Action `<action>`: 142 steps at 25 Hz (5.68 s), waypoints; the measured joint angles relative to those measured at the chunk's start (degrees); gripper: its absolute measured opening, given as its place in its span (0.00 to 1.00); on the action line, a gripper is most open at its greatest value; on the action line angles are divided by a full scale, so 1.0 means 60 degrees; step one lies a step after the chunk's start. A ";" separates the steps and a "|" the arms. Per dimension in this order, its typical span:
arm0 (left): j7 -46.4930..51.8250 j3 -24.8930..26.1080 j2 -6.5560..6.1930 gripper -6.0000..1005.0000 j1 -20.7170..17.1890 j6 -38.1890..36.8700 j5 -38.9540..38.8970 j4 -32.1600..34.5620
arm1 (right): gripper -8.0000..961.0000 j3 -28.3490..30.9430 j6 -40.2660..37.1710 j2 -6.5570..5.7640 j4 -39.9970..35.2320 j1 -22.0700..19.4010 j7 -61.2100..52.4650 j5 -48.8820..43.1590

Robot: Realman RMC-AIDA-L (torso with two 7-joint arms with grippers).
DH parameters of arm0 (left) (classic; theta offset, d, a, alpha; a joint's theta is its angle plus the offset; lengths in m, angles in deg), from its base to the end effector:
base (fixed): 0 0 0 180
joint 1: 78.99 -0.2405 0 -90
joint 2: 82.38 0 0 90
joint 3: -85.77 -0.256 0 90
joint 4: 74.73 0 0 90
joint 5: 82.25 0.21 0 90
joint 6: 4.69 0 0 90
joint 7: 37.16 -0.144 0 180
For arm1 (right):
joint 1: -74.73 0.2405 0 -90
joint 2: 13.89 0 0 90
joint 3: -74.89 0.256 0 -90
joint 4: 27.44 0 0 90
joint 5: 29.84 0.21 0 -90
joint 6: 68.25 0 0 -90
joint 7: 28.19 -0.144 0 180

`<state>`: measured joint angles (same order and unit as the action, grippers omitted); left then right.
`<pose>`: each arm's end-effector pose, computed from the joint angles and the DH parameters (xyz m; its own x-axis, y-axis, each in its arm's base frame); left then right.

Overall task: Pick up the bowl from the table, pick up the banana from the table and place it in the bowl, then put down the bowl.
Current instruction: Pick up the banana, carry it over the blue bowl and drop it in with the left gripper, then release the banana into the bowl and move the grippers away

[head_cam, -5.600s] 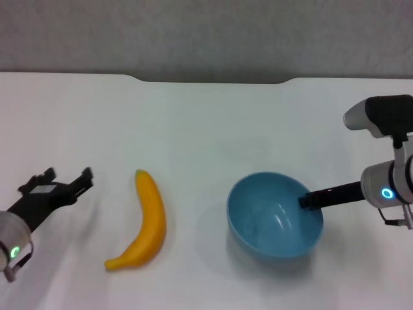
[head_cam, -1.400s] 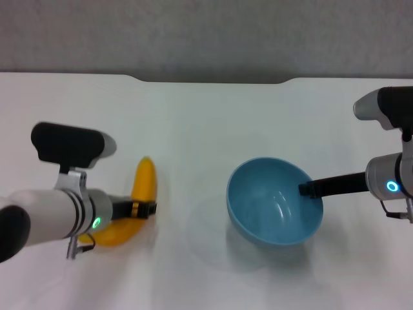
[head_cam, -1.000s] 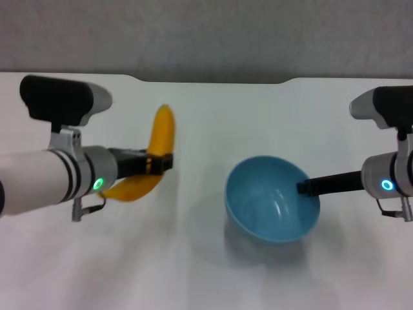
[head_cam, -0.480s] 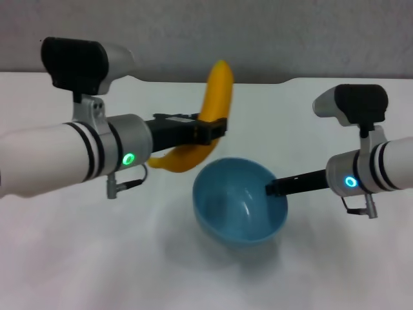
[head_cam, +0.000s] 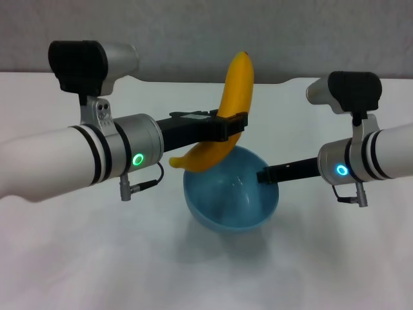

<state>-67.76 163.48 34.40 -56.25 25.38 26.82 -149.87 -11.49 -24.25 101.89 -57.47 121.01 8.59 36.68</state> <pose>-0.1302 0.3751 -0.0436 0.5923 0.5143 0.6202 0.7777 -0.5662 -0.2732 0.2230 0.4184 -0.0731 0.5116 -0.8141 -0.2747 -0.8424 -0.4124 -0.3468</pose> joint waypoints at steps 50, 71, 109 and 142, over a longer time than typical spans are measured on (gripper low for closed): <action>-0.6229 0.0777 -0.0024 0.61 0.0626 0.1861 -0.8149 0.4270 | 0.07 -0.0229 -0.0015 -0.0064 -0.0002 0.0071 0.0014 0.0530; -0.7169 0.1797 -0.0084 0.89 0.0441 0.1909 -0.8148 0.4336 | 0.07 -0.0220 -0.0025 -0.0093 -0.0048 -0.0147 0.0008 0.0474; -1.3759 0.2149 0.0028 0.89 -0.0266 -0.1830 -0.9241 0.4075 | 0.07 0.0073 0.0957 0.0006 0.0903 0.1528 -0.0287 -0.1682; -1.3755 0.2221 0.0003 0.89 -0.0503 -0.1771 -0.9791 0.4387 | 0.42 -0.0386 0.1109 0.0009 -0.0213 0.0746 -0.0295 -0.1690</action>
<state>-150.29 176.81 34.42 -59.27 14.75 -31.93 -123.55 -13.81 -17.60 101.94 -58.74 125.48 6.82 26.54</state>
